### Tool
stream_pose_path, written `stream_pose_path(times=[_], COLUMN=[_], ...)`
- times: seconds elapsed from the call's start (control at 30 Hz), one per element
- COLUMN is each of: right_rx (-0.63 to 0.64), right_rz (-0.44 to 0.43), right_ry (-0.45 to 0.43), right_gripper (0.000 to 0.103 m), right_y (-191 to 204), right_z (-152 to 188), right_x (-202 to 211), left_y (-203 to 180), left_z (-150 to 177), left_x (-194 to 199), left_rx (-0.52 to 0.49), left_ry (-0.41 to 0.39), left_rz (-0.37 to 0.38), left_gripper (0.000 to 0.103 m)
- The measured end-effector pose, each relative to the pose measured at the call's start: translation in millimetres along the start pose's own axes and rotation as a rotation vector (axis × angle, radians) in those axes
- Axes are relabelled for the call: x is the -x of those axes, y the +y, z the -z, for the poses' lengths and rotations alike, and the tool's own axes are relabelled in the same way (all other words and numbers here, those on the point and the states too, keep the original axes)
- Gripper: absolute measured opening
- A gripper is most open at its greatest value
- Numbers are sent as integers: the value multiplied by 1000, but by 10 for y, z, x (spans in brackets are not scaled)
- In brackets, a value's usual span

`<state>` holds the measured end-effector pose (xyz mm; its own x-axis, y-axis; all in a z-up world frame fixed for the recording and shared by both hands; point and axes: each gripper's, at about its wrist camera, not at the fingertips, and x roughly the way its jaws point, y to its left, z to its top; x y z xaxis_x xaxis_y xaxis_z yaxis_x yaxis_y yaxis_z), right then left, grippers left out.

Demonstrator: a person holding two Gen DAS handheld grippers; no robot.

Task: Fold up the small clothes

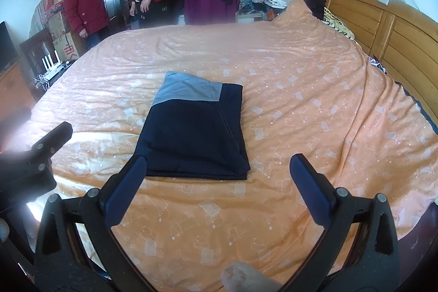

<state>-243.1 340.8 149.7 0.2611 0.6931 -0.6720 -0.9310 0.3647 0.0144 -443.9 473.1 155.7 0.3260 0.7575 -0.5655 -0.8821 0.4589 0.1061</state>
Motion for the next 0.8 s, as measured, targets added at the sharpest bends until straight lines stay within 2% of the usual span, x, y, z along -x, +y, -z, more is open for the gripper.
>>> stream_pose_path(times=[0.4, 0.8], right_rx=[-5, -21], right_rz=[-28, -22], right_ry=[9, 7], right_gripper=[103, 103], right_y=[56, -15], right_z=[-13, -57], right_x=[-6, 36], left_y=[44, 107], left_z=[31, 20], left_x=[-62, -23], left_rx=[15, 40], left_ry=[27, 37], left_rz=[2, -2], left_gripper=[103, 103])
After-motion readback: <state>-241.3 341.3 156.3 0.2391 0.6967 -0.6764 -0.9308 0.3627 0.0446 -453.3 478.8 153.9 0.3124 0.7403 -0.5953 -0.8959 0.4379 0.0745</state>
